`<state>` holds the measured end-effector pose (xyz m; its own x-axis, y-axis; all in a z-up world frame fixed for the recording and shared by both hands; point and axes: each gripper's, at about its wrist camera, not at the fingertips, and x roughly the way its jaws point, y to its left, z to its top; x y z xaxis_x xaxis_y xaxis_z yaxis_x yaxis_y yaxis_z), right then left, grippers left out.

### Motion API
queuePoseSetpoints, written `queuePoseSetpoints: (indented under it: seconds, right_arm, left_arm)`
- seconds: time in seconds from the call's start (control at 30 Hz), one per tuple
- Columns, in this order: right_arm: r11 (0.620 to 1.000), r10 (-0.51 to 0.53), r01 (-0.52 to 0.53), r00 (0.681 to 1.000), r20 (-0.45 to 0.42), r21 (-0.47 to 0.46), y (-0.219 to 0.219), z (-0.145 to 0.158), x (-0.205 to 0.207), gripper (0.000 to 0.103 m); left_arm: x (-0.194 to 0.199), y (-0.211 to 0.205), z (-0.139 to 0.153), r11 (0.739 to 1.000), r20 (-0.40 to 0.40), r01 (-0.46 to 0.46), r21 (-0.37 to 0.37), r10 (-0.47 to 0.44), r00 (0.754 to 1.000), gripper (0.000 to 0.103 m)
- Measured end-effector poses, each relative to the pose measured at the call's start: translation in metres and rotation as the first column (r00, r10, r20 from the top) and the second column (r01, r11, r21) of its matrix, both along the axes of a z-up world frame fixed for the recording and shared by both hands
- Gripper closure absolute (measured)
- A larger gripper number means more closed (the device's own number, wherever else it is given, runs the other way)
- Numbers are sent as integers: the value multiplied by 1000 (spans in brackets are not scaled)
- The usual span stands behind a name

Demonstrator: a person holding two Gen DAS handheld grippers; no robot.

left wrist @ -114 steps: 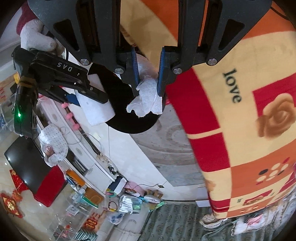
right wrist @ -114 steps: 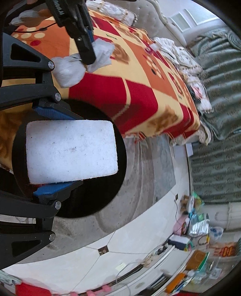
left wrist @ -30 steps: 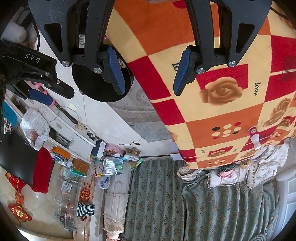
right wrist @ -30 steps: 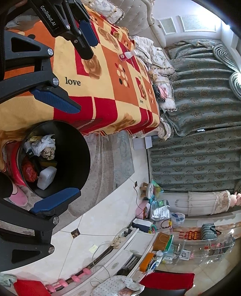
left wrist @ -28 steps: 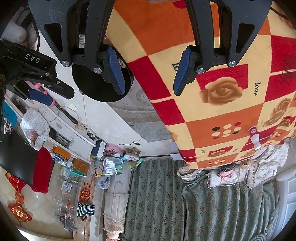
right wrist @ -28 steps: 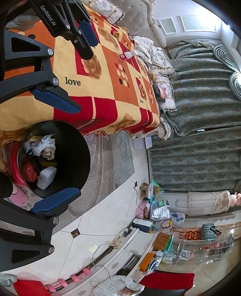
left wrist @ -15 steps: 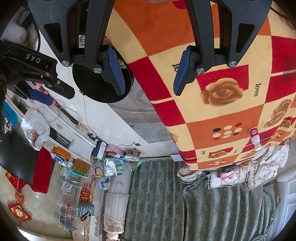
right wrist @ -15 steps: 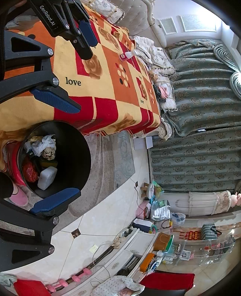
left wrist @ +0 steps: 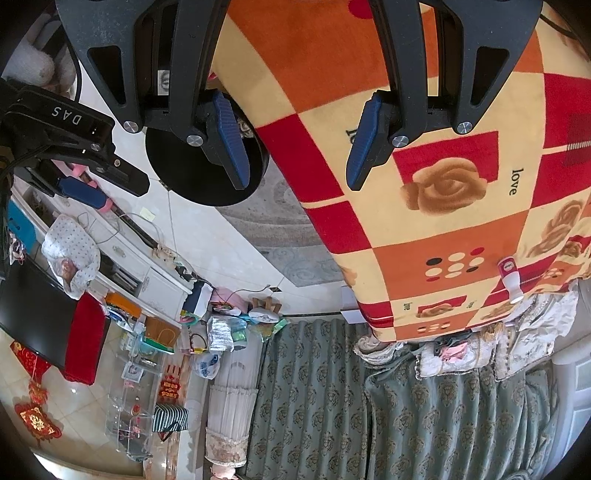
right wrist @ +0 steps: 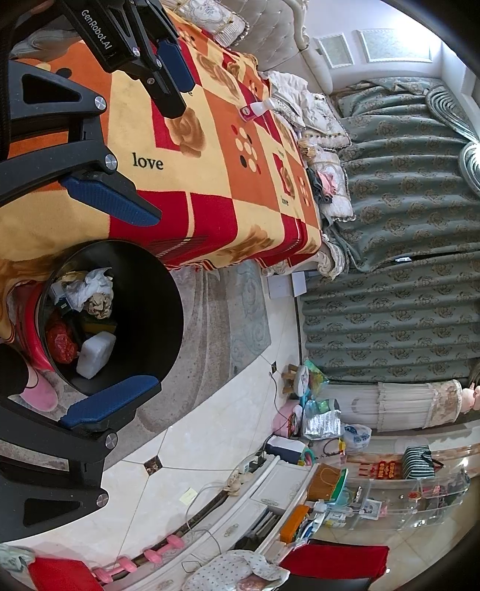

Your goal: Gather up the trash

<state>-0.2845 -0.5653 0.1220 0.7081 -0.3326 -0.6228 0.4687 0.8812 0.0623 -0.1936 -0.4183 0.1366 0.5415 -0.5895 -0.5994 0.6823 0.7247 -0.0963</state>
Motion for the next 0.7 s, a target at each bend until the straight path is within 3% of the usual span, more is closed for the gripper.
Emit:
queuePoseSetpoints:
  seconds: [0.7]
  right_arm:
    - [1000,8,-8,1000,-30,-2,3,-6,3,21]
  left_arm:
    - [-1,4,-10,1000,-54,5,-12,-6,999,50]
